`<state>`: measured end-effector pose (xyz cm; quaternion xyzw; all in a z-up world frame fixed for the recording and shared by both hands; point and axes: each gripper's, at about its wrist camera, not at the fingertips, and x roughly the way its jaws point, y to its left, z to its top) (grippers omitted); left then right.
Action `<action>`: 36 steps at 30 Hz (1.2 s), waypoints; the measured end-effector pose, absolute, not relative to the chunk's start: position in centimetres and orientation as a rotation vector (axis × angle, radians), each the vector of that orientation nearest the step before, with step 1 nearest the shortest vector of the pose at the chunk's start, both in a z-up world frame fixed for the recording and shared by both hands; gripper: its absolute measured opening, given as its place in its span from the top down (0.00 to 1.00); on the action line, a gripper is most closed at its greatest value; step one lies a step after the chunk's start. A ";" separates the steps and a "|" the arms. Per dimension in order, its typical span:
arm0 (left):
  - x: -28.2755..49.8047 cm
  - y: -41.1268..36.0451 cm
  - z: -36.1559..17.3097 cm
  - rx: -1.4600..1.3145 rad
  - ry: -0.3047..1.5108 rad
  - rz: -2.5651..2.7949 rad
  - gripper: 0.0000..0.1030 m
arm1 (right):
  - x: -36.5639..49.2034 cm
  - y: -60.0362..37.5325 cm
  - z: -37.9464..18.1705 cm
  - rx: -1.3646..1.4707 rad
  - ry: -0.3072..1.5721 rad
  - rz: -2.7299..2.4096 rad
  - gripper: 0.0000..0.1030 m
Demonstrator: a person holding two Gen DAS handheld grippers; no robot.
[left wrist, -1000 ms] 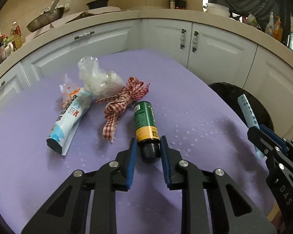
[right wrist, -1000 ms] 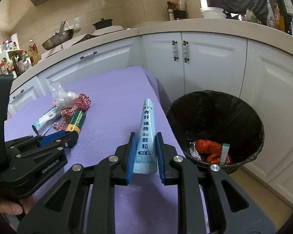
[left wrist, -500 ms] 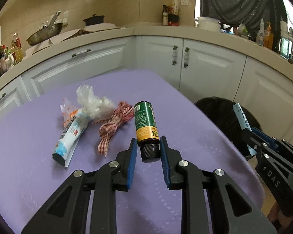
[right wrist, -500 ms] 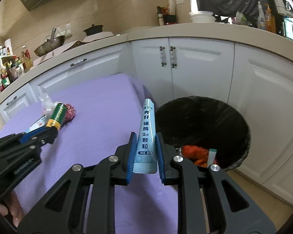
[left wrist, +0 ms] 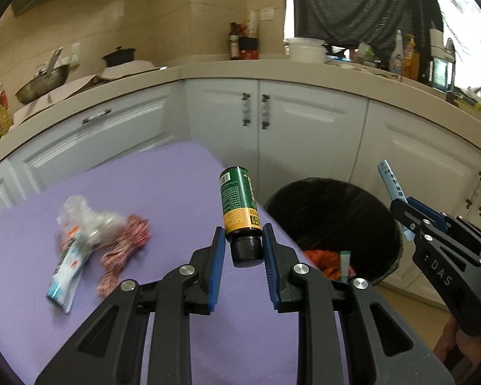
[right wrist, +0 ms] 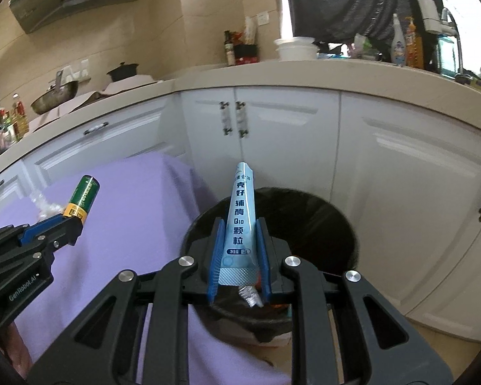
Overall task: Collect trash
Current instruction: 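Carry the blue tube and green bottle over the bin and release both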
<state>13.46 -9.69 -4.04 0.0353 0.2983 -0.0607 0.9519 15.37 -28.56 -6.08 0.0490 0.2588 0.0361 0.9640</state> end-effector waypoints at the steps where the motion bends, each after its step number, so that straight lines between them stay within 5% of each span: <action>1: 13.7 -10.3 -3.9 0.078 0.598 -0.131 0.76 | 15.6 -29.0 -6.0 0.100 0.520 0.066 0.81; 24: 19.4 -17.7 -5.6 0.139 0.638 -0.209 0.76 | 20.3 -34.6 -7.7 0.118 0.530 -0.007 0.80; 27: 20.1 -18.4 -6.1 0.158 0.663 -0.223 0.76 | 20.9 -35.0 -8.1 0.129 0.535 -0.020 0.65; 31: 20.3 -18.4 -6.4 0.147 0.681 -0.218 0.57 | 21.1 -35.4 -8.8 0.146 0.540 -0.036 0.61; 36: 20.0 -18.5 -6.0 0.151 0.654 -0.211 0.53 | 20.9 -35.4 -9.1 0.151 0.547 -0.038 0.61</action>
